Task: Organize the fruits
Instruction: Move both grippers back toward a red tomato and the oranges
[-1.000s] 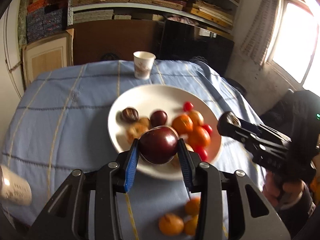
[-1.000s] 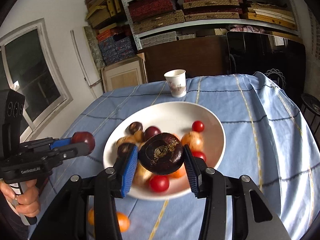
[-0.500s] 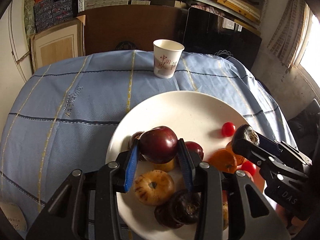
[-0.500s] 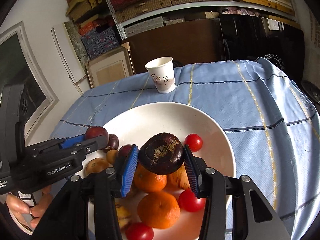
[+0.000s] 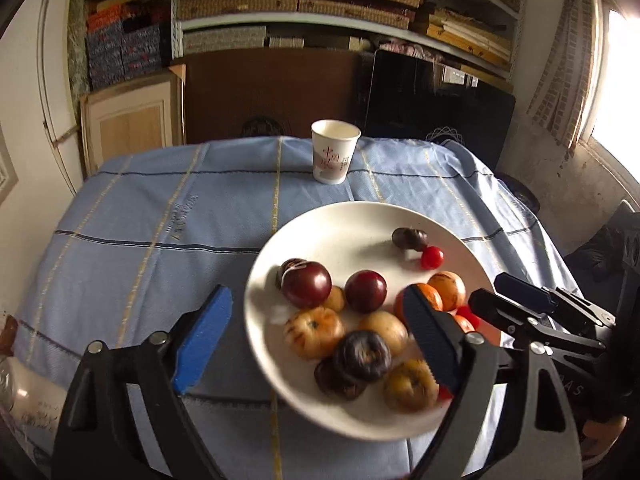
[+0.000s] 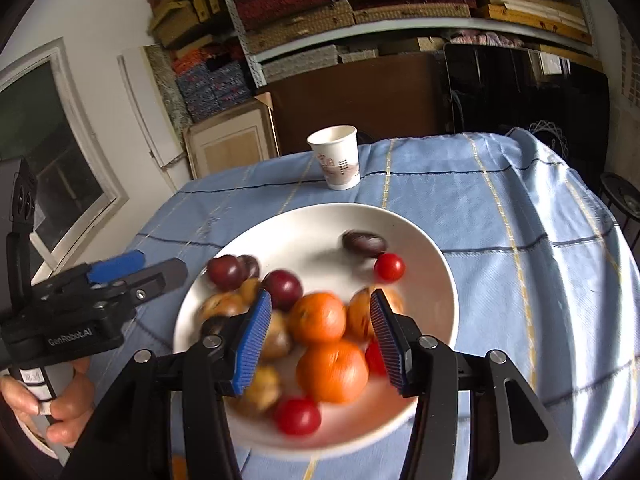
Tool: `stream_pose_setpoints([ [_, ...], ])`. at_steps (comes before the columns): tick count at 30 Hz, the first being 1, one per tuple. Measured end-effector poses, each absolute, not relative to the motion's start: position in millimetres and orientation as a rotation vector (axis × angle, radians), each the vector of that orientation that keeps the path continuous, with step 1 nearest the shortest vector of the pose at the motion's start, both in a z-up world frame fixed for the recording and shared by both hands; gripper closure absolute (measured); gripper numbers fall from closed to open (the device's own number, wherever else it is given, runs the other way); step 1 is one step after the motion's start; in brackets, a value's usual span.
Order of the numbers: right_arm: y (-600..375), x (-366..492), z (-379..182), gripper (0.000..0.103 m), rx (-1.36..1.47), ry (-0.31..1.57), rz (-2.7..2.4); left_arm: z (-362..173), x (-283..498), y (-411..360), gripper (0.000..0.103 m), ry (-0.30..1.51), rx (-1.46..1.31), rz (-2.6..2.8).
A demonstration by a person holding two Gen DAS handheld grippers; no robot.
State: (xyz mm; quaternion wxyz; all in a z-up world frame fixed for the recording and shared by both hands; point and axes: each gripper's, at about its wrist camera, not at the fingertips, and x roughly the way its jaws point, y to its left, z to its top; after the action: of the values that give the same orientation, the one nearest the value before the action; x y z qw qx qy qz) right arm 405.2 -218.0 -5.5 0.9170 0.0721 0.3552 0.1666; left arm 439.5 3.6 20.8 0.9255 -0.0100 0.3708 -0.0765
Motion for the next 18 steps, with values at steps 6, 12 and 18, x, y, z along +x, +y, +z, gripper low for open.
stream_pose_setpoints([
  [6, -223, 347, 0, 0.043, 0.121, 0.673, 0.348, 24, 375, 10, 0.007, 0.719, -0.003, -0.130],
  [12, -226, 309, -18, 0.038, 0.126, 0.690, 0.350, -3, 317, 26, 0.005, 0.710, -0.018, -0.086],
  [18, -216, 288, -46, 0.038, 0.103, 0.802, 0.410, -33, 294, 44, 0.005, 0.801, -0.066, -0.052],
])
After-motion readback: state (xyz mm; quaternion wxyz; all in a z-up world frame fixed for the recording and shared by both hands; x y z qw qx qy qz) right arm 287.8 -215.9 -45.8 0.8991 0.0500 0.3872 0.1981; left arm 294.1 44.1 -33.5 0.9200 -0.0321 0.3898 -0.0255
